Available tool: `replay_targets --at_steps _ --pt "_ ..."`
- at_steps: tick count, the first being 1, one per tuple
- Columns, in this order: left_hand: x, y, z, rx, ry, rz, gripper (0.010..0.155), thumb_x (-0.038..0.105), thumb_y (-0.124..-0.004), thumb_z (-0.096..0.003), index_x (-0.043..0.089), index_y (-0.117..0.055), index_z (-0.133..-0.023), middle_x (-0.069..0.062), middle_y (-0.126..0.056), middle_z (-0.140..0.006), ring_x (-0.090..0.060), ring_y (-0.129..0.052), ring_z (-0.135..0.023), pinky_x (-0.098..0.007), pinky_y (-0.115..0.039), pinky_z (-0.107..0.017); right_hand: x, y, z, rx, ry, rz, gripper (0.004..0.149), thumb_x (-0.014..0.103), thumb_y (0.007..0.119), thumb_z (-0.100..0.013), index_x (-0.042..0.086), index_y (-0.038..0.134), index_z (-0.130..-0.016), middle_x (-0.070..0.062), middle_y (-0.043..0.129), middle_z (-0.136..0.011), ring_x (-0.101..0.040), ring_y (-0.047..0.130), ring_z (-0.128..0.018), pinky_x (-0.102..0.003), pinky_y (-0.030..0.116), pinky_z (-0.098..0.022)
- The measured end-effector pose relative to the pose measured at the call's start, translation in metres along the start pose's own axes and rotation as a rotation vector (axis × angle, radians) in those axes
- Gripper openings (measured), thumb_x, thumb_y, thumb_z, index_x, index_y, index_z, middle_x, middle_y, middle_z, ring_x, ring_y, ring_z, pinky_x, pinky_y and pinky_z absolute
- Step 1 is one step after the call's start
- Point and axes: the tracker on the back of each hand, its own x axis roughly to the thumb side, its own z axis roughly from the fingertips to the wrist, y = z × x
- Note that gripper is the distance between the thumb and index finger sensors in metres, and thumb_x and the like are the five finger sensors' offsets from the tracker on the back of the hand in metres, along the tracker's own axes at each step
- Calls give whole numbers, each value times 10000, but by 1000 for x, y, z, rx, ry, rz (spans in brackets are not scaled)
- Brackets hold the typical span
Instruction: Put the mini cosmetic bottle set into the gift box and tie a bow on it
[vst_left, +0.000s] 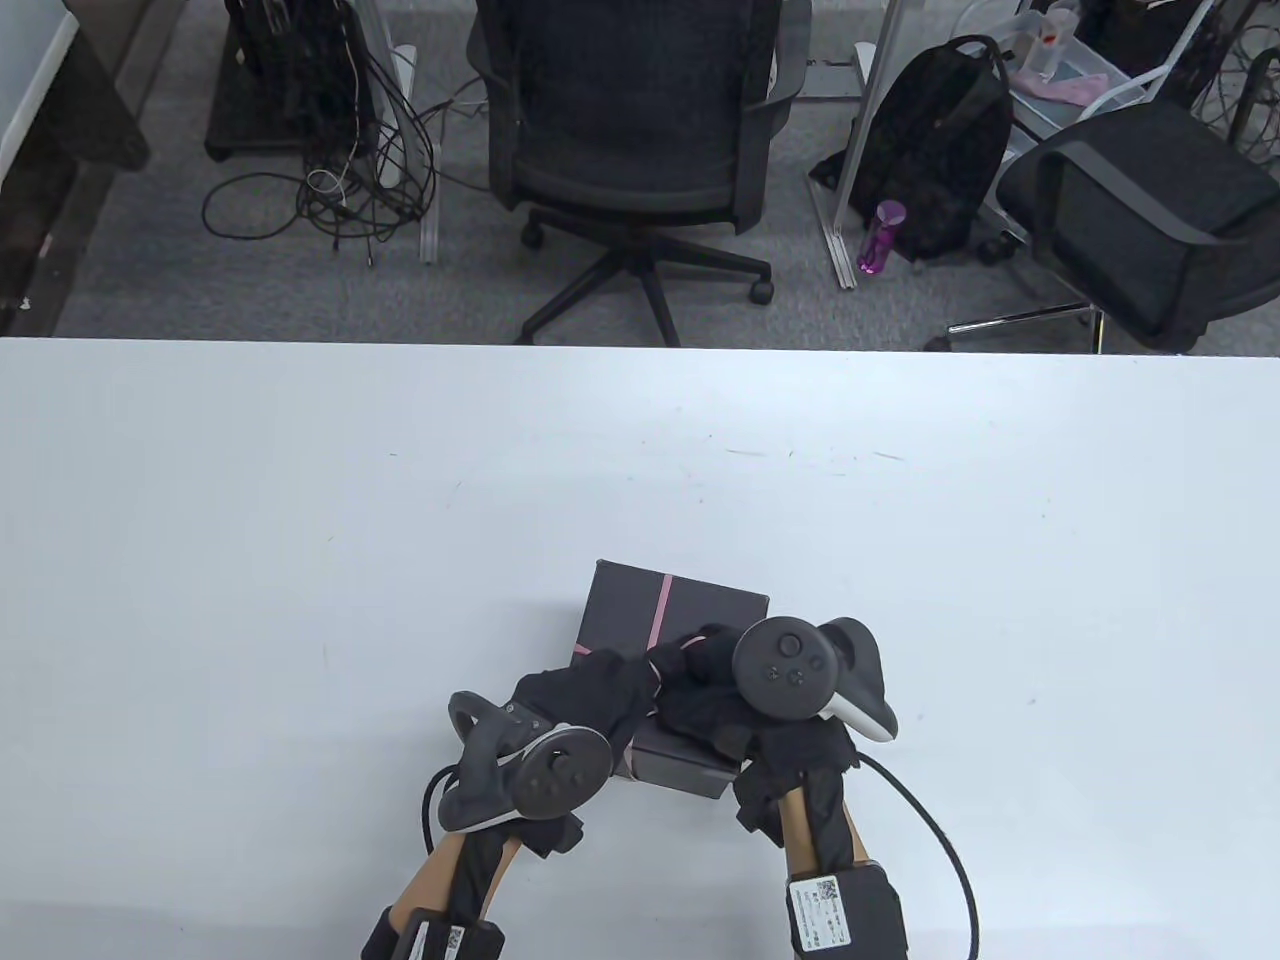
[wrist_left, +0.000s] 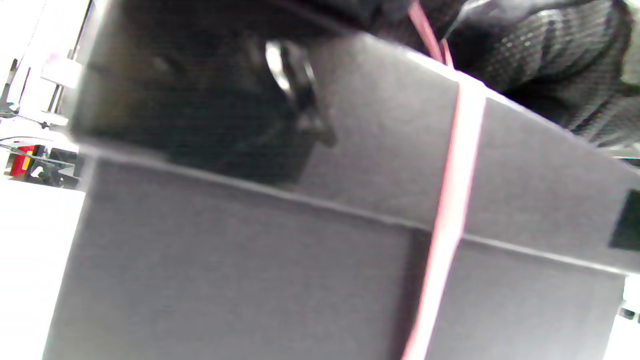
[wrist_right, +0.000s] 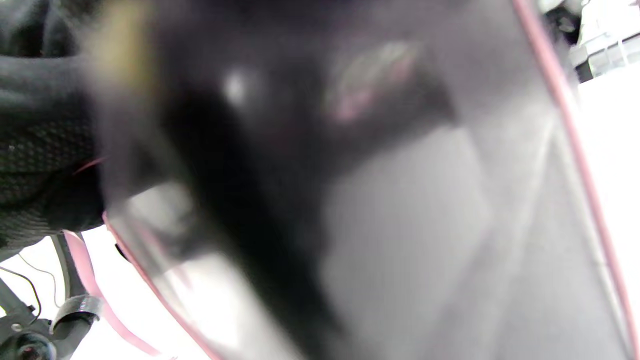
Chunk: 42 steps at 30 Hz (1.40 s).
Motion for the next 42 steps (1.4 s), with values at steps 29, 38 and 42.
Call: replay_targets --at_steps 29,38,42 --pt "-22 9 10 -124 79 328 439 496 -631 -591 293 -665 -979 38 -757 -950 -101 -929 -547 -273 -798 -340 22 -3 35 -386 -41 85 378 348 844 -522 15 931 -677 -292 693 -1013 -444 810 -796 -601 752 -520" --pt "-33 18 15 -57 122 313 445 508 -633 -597 212 -685 -925 -84 -626 -1101 -282 -877 -825 -450 -803 -545 21 -10 42 -427 17 164 388 342 828 -539 -4 923 -686 -324 666 -1035 -575 703 -856 -703 666 -558" --pt "-36 20 17 -33 146 281 442 511 -635 -595 210 -689 -914 -81 -632 -1096 -283 -880 -826 -458 -802 -552 19 -13 45 -435 42 206 389 342 827 -537 -9 921 -678 -321 673 -1031 -575 702 -858 -706 665 -559"
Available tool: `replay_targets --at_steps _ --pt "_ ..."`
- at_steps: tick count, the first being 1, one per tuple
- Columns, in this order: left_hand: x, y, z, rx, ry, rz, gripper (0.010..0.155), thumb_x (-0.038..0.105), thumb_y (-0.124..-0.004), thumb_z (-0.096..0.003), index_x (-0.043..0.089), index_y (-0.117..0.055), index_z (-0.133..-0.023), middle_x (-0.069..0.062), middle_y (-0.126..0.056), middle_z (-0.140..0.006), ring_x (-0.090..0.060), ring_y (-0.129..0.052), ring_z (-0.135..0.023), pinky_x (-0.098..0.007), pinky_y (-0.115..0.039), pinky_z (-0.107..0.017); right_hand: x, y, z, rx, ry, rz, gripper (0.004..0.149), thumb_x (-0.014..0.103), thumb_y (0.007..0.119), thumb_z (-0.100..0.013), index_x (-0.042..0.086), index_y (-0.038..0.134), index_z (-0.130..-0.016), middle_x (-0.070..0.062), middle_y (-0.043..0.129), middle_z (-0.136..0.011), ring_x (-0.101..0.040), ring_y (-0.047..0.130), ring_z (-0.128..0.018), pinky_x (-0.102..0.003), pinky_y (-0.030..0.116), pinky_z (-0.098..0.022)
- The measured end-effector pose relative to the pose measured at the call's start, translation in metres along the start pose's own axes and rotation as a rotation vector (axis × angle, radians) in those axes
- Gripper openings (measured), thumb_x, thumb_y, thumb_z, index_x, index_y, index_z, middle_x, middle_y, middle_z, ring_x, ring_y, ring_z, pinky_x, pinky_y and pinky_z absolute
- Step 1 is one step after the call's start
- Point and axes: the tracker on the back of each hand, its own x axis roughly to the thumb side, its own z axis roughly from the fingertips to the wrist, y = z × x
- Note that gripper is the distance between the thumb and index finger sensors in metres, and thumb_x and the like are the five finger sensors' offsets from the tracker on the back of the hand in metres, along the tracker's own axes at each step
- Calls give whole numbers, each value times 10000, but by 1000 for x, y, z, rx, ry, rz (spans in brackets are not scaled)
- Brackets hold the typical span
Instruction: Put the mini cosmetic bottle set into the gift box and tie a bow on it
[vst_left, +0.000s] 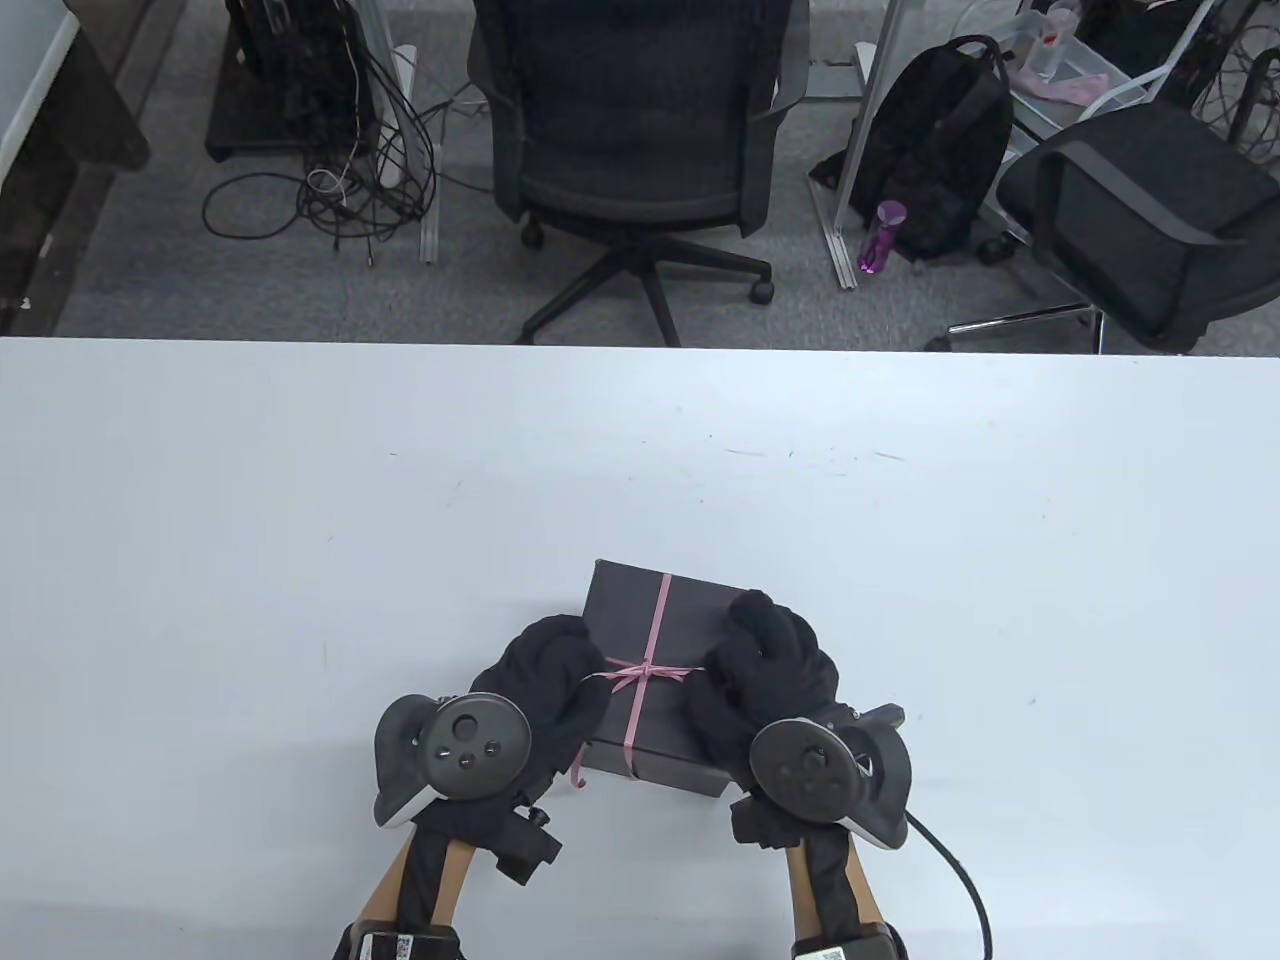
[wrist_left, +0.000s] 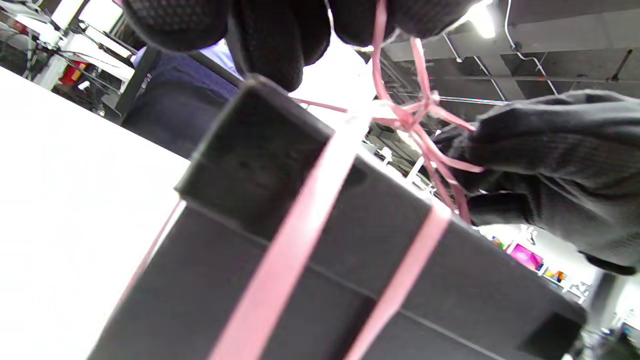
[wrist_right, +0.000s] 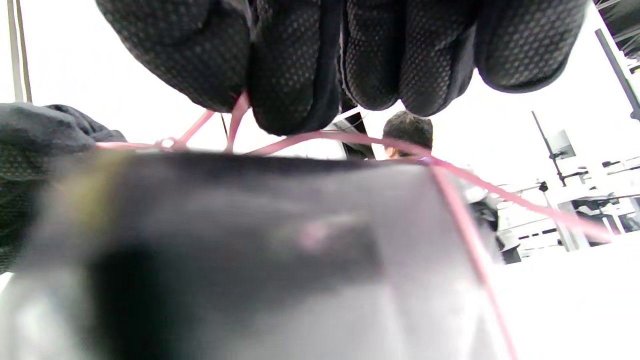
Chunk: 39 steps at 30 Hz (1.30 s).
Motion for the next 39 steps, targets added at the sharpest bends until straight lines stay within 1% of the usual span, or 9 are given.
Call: replay_targets --at_steps 6,12,20,26,32,39 --pt "-10 2 1 30 34 -10 425 498 -652 -598 215 -709 -909 -79 -649 -1095 -292 -885 -828 -468 -805 -556 -8 0 0 35 39 47 381 334 816 -544 -15 903 -668 -324 672 -1029 -579 697 -860 -711 658 -562" --pt "-16 1 -1 4 66 -35 424 493 -664 -593 206 -719 -901 -76 -655 -1095 -300 -884 -835 -478 -802 -562 -11 -1 0 54 49 42 373 324 839 -524 -27 912 -626 -310 695 -1017 -575 704 -862 -716 659 -561" --pt "-18 -1 -2 -3 94 -157 427 499 -688 -576 198 -746 -873 -51 -692 -1069 -283 -906 -819 -472 -807 -558 -18 -1 0 75 78 96 379 328 860 -510 -31 928 -609 -297 706 -1019 -572 704 -873 -729 651 -564" --pt "-20 -5 -3 -22 112 -210 430 501 -698 -568 196 -755 -865 -44 -703 -1061 -286 -911 -816 -473 -808 -558 -23 -1 -1 105 95 79 380 326 868 -506 -34 933 -607 -295 701 -1029 -577 687 -886 -741 636 -568" --pt "-16 -8 -3 -23 109 -328 427 510 -704 -559 207 -760 -855 -24 -714 -1054 -259 -923 -813 -468 -813 -560 -23 -2 -1 114 101 106 382 328 871 -503 -33 932 -612 -289 700 -1033 -577 681 -893 -749 628 -570" --pt "-10 -8 -2 -16 109 -401 428 519 -709 -553 218 -761 -852 -17 -722 -1051 -250 -929 -811 -468 -815 -562 -23 -3 -1 124 108 131 379 330 872 -504 -26 930 -619 -287 699 -1034 -576 675 -898 -753 622 -572"
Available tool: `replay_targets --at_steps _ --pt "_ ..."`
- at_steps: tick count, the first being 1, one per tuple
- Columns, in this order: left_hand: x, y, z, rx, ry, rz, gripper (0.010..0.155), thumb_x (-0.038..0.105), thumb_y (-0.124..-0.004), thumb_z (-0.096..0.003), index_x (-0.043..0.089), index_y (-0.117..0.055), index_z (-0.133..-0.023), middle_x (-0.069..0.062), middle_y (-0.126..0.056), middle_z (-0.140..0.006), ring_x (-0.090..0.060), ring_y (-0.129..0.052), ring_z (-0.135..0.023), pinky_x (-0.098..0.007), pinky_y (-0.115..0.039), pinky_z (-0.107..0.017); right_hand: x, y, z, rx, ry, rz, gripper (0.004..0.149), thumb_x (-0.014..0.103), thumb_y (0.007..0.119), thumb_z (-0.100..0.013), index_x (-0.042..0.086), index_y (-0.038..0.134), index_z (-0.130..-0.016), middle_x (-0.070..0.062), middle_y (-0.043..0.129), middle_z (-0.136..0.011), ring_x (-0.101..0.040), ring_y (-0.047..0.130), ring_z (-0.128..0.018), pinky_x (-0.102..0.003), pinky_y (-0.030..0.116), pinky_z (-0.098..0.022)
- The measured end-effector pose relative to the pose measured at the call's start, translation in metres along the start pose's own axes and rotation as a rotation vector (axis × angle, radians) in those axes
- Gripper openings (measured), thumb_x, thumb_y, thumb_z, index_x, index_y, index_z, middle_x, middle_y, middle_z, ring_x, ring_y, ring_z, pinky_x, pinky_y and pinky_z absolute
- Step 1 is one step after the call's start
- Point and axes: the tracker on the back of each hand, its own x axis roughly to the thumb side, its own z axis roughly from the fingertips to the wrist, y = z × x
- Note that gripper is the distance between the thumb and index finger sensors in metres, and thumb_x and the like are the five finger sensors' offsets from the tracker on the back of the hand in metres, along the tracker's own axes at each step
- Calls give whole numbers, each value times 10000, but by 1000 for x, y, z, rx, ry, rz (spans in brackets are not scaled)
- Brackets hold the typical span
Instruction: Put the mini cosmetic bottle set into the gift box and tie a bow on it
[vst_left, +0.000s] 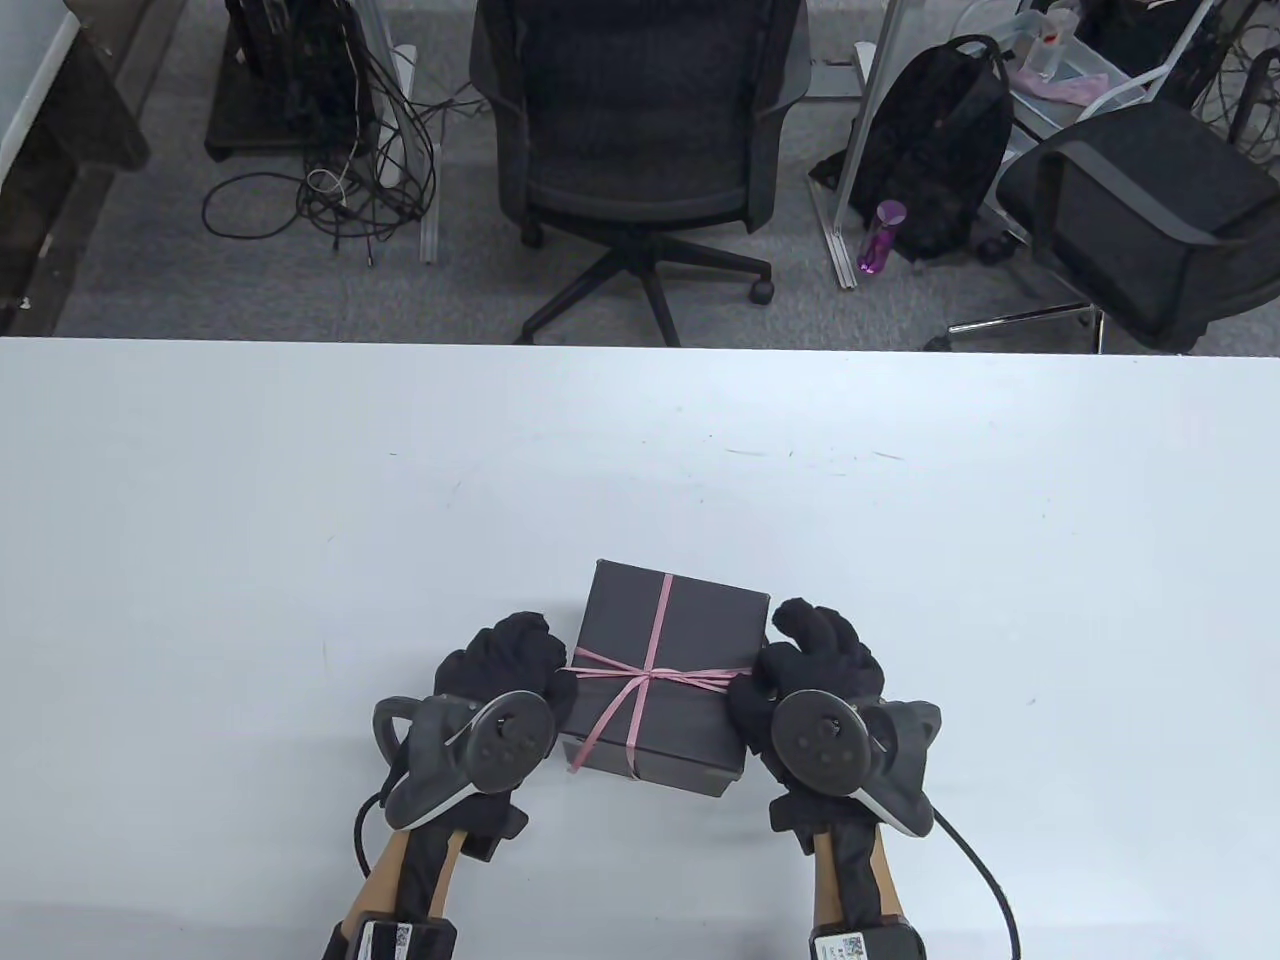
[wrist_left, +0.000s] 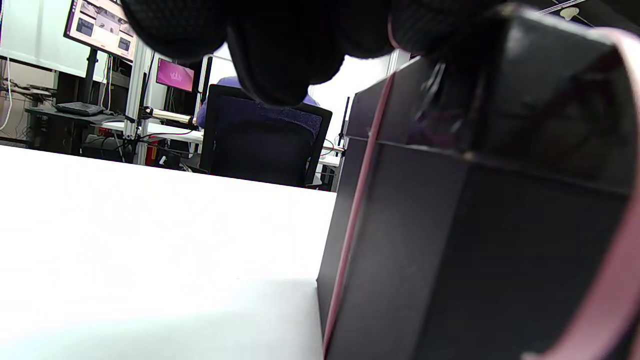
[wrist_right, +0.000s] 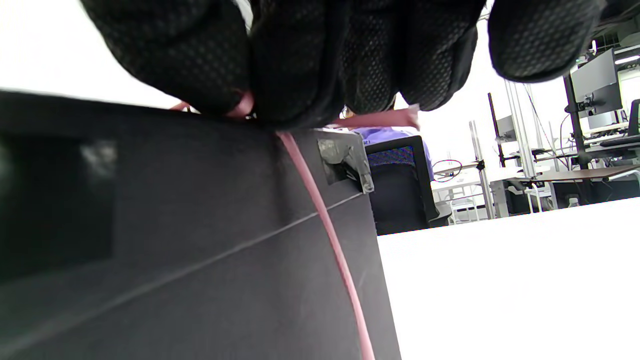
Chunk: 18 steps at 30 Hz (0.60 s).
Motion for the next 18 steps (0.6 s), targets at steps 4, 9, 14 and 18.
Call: replay_targets --at_steps 4,9,14,18 --pt "-7 5 1 -32 33 87 443 519 -702 -563 229 -744 -895 -37 -710 -1070 -256 -929 -816 -471 -818 -569 -4 -1 1 -19 24 -47 378 345 843 -531 5 909 -682 -290 724 -1015 -574 709 -871 -732 646 -567" --pt "-13 23 15 162 64 111 512 502 -682 -582 227 -675 -1014 -75 -698 -1085 -275 -931 -801 -505 -807 -586 -6 -11 3 -48 34 -64 481 377 810 -556 22 839 -879 -287 758 -996 -568 741 -845 -714 665 -561" --pt "-9 28 25 296 94 -103 630 535 -658 -583 218 -571 -1120 -103 -637 -1136 -347 -856 -924 -615 -720 -671 9 -23 9 -131 -11 101 677 429 785 -560 10 661 -1078 -322 670 -1062 -590 667 -901 -747 620 -582" --pt "-5 24 24 230 99 -254 742 597 -587 -584 226 -401 -1200 -122 -484 -1231 -459 -602 -1130 -731 -568 -725 19 -24 11 -141 -70 242 803 492 760 -556 55 491 -1175 -341 458 -1175 -633 437 -1003 -836 471 -613"
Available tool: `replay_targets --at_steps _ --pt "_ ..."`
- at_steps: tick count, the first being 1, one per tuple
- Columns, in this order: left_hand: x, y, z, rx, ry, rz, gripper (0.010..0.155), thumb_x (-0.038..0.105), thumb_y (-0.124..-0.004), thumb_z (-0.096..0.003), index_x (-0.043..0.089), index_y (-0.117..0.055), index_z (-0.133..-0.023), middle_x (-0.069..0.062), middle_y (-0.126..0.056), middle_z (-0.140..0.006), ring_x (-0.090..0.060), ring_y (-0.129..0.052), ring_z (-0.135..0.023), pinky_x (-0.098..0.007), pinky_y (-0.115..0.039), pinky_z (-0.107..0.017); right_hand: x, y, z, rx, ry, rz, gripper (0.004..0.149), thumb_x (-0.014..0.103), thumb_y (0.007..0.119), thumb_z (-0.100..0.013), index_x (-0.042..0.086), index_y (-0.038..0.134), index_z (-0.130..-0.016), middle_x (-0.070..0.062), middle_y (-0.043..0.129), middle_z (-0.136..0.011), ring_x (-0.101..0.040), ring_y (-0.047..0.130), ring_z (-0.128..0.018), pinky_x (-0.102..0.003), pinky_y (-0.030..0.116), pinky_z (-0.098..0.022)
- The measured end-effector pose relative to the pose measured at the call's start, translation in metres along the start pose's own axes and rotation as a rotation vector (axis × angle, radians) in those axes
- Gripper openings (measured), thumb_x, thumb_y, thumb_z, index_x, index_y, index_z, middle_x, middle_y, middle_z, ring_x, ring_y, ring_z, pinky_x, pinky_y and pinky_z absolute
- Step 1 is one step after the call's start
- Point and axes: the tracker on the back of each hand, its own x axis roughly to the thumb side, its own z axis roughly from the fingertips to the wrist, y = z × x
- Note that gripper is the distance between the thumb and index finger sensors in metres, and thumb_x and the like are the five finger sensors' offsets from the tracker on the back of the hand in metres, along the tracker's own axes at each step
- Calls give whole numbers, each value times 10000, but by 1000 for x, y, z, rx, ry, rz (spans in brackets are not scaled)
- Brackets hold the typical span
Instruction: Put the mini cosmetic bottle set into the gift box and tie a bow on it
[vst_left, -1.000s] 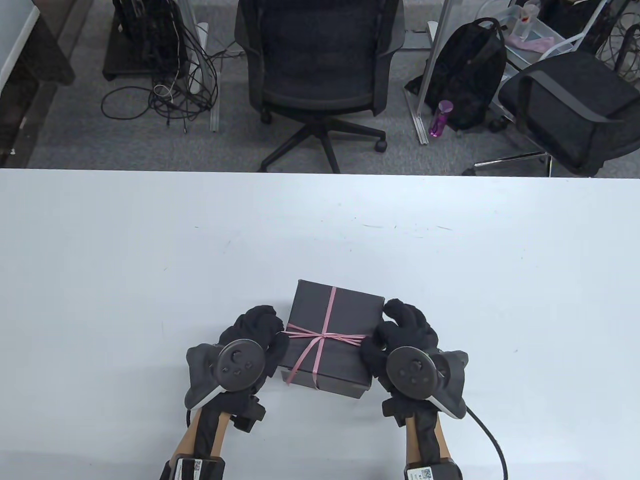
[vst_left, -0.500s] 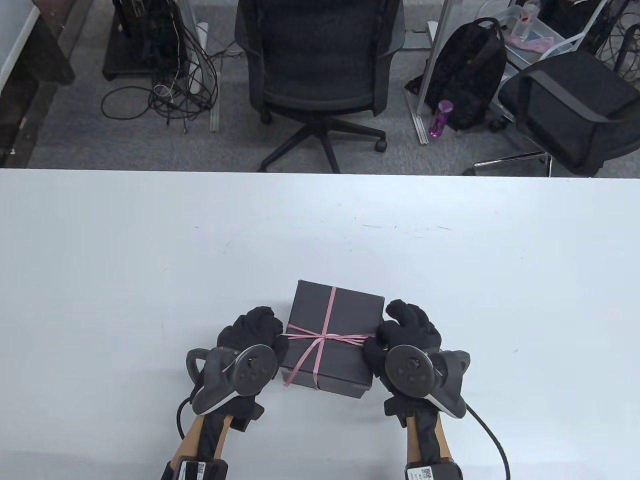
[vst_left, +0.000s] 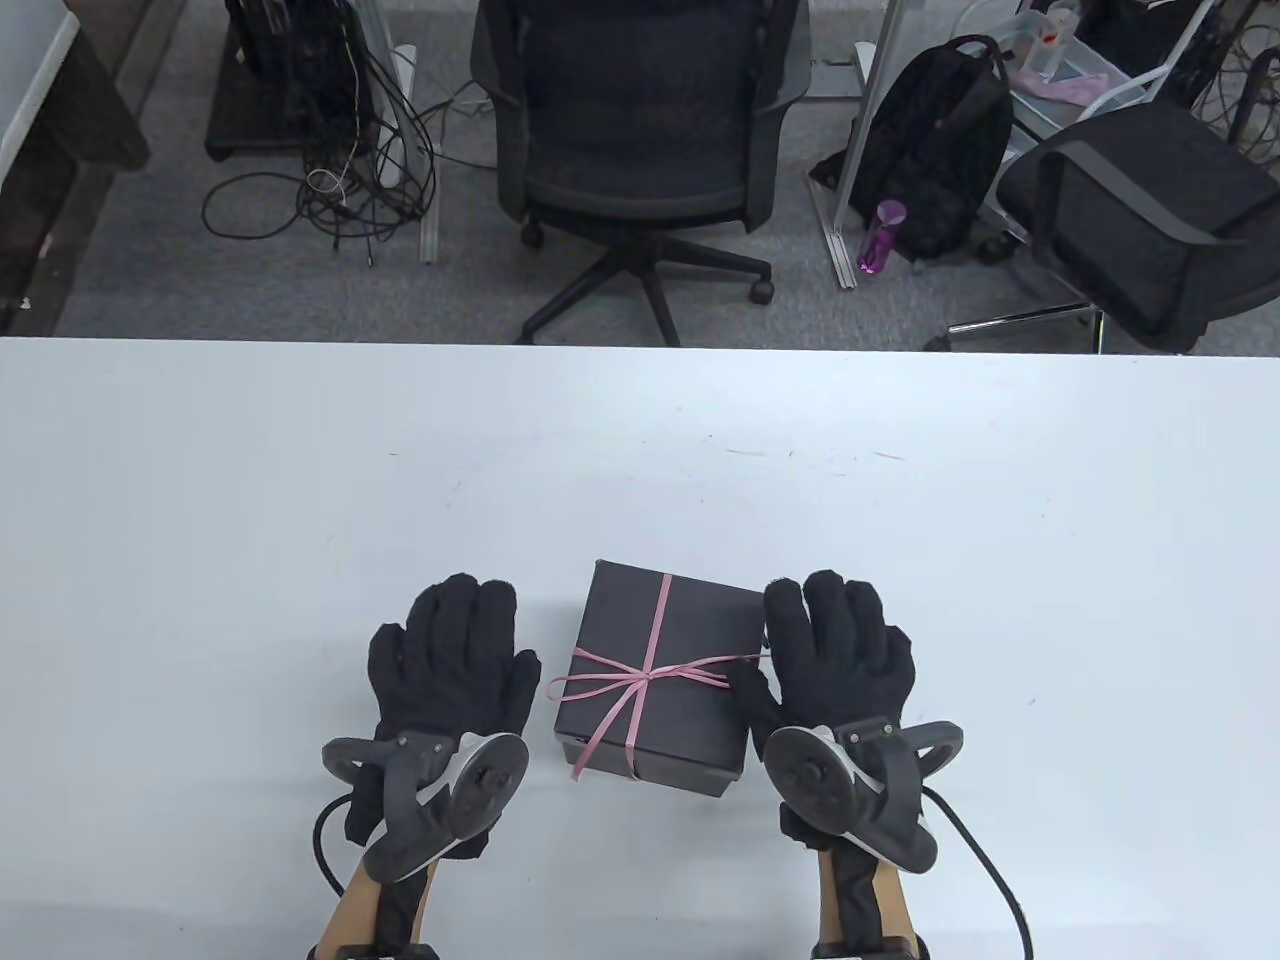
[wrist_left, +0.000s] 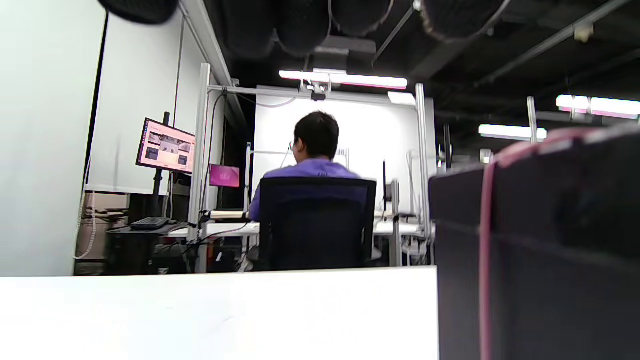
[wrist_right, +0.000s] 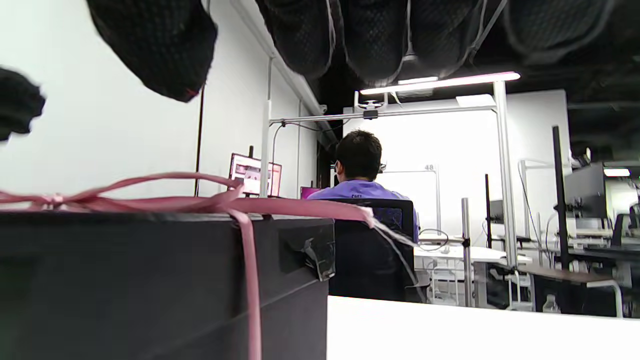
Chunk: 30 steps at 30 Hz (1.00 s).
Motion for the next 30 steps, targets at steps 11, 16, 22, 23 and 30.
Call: replay_targets --at_steps 11,16,22,23,30 --pt "6 -8 -2 -62 -34 -19 753 611 -528 -585 270 -278 -1208 -164 -318 -1263 -552 -399 -1155 -782 -465 -731 9 9 -3 165 -56 38 878 511 746 -560 118 299 -1206 -334 170 -1184 -627 148 -990 -874 295 -606" --pt "5 -10 -2 -78 -22 18 738 599 -514 -590 263 -289 -1208 -167 -330 -1261 -557 -421 -1149 -776 -486 -729 11 10 -3 171 -63 27 865 506 749 -559 107 335 -1205 -335 211 -1183 -628 169 -992 -871 307 -608" --pt "5 -11 -2 -101 -18 22 736 596 -515 -591 261 -294 -1207 -174 -337 -1259 -560 -436 -1145 -774 -494 -727 11 12 -3 173 -63 14 854 503 747 -560 98 358 -1203 -348 235 -1180 -631 199 -995 -870 319 -607" --pt "6 -11 -2 -102 -17 20 736 595 -515 -591 259 -295 -1208 -174 -337 -1259 -558 -437 -1147 -771 -495 -729 11 12 -3 174 -62 11 852 501 748 -560 96 360 -1202 -353 238 -1179 -632 200 -994 -869 321 -607" --pt "6 -11 -3 -125 -13 22 741 594 -521 -590 252 -296 -1208 -183 -345 -1256 -562 -450 -1141 -766 -506 -729 10 12 -3 177 -56 -4 846 498 745 -562 94 364 -1201 -357 257 -1177 -633 218 -994 -867 334 -607"
